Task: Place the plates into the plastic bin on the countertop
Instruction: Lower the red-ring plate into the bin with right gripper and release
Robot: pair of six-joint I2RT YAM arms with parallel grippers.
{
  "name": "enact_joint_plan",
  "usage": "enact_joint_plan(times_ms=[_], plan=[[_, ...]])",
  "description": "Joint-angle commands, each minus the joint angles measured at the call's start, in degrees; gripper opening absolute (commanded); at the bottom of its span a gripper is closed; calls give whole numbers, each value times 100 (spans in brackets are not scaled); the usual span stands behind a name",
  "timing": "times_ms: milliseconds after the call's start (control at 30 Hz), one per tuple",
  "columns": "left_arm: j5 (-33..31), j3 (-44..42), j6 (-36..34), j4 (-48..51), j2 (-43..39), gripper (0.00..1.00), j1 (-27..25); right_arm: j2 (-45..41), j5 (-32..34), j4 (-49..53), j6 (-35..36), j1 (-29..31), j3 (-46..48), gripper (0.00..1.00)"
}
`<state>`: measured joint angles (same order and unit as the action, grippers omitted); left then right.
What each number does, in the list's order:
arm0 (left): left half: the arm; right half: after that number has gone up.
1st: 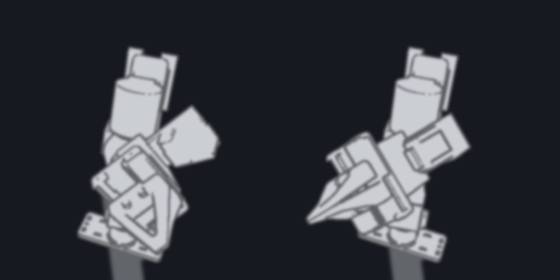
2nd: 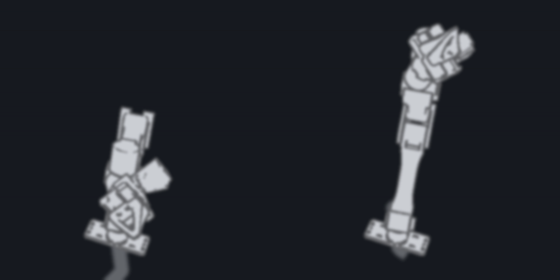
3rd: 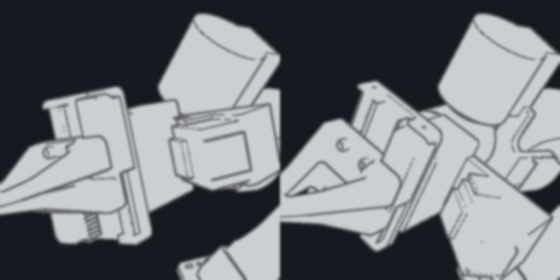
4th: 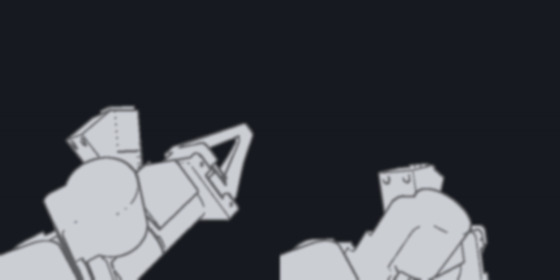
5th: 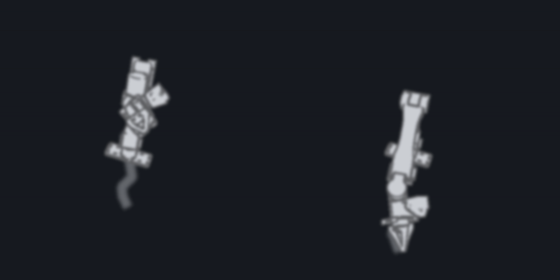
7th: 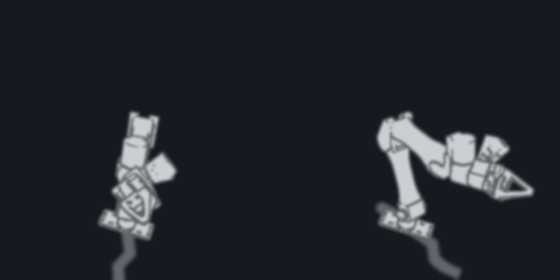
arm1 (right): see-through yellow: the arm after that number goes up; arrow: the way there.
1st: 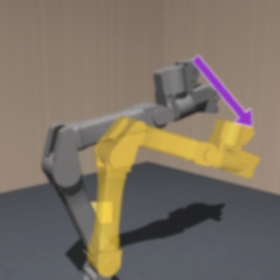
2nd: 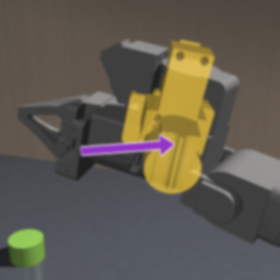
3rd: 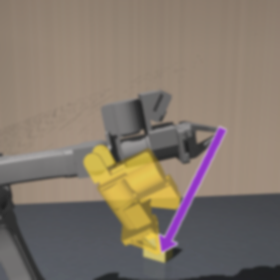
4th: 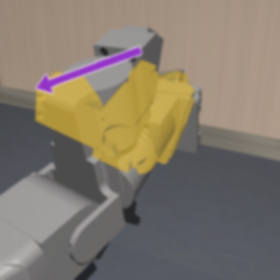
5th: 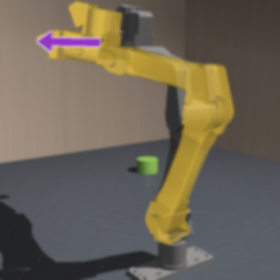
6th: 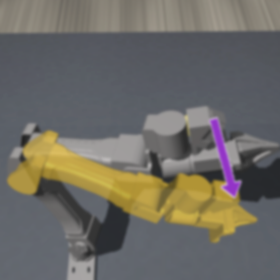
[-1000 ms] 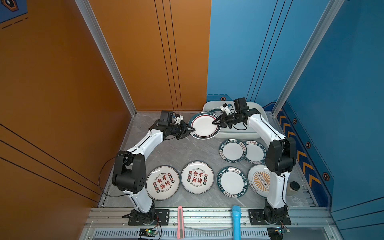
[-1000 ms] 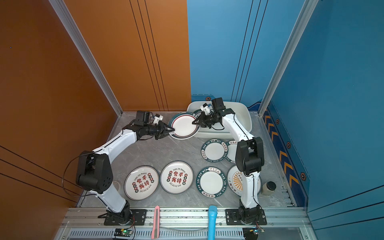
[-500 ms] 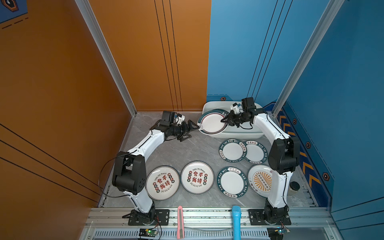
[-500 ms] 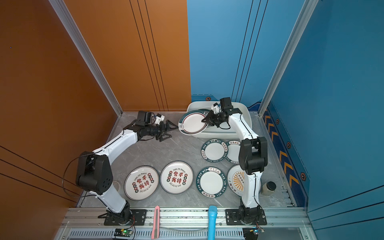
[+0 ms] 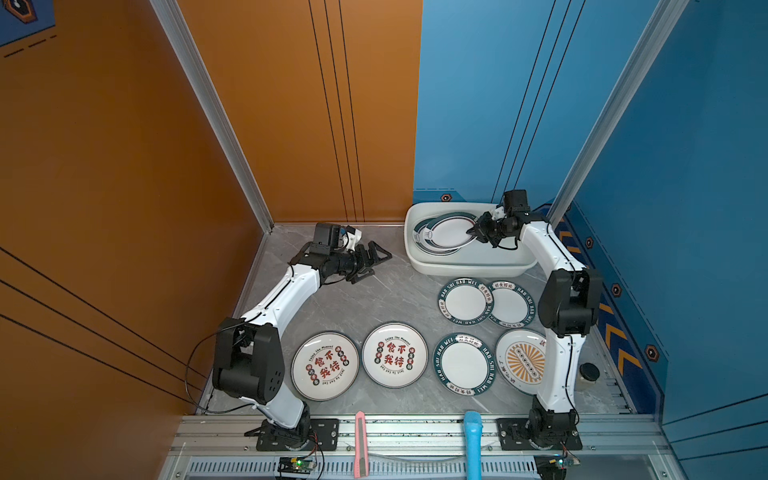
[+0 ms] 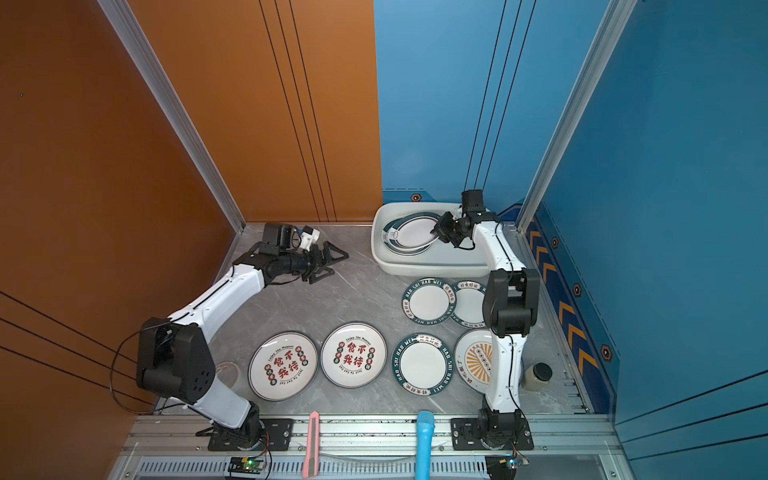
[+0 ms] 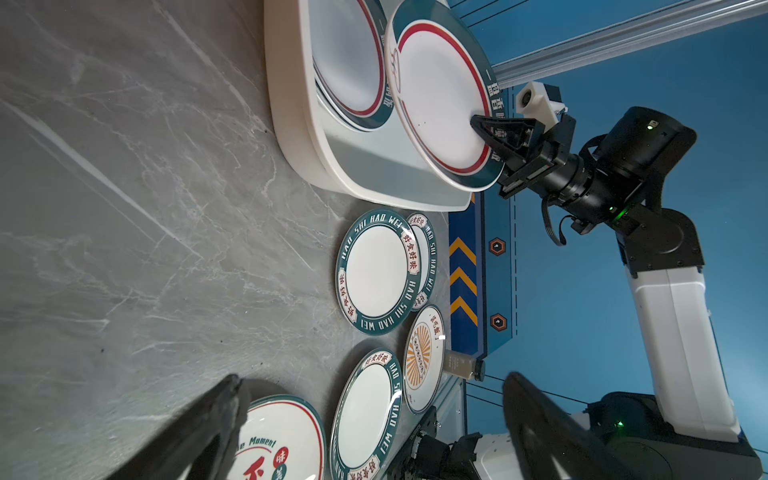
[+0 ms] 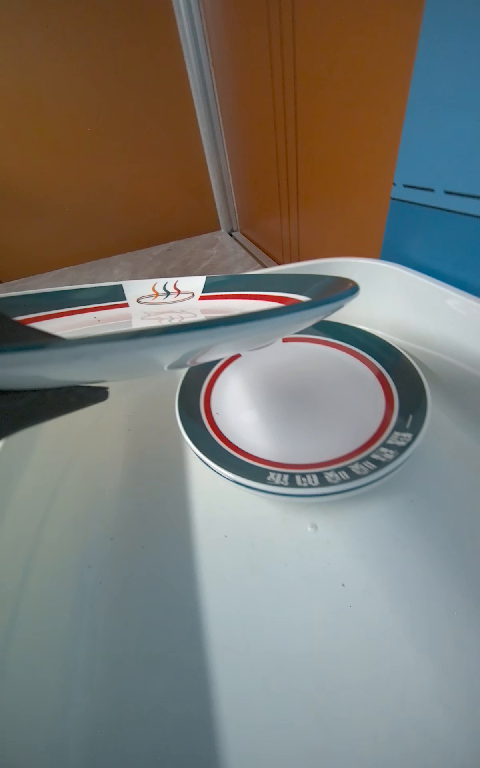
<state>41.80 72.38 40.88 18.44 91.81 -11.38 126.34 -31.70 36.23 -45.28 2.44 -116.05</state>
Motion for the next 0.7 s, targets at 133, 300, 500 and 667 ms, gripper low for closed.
enact_joint_plan(times_ms=[133,300,500,667], plan=[[31,-145,-124,169,-229,98,117,678,653,596,-311,67,-1060,0],[73,-195,-106,169,-285,98,240,936,806,664,-394,128,-1318,0],[186,-250,-81,169,-324,98,388,1184,961,791,-558,200,-1385,0],[223,-350,-67,178,-415,98,504,1368,1048,857,-655,296,-1519,2]])
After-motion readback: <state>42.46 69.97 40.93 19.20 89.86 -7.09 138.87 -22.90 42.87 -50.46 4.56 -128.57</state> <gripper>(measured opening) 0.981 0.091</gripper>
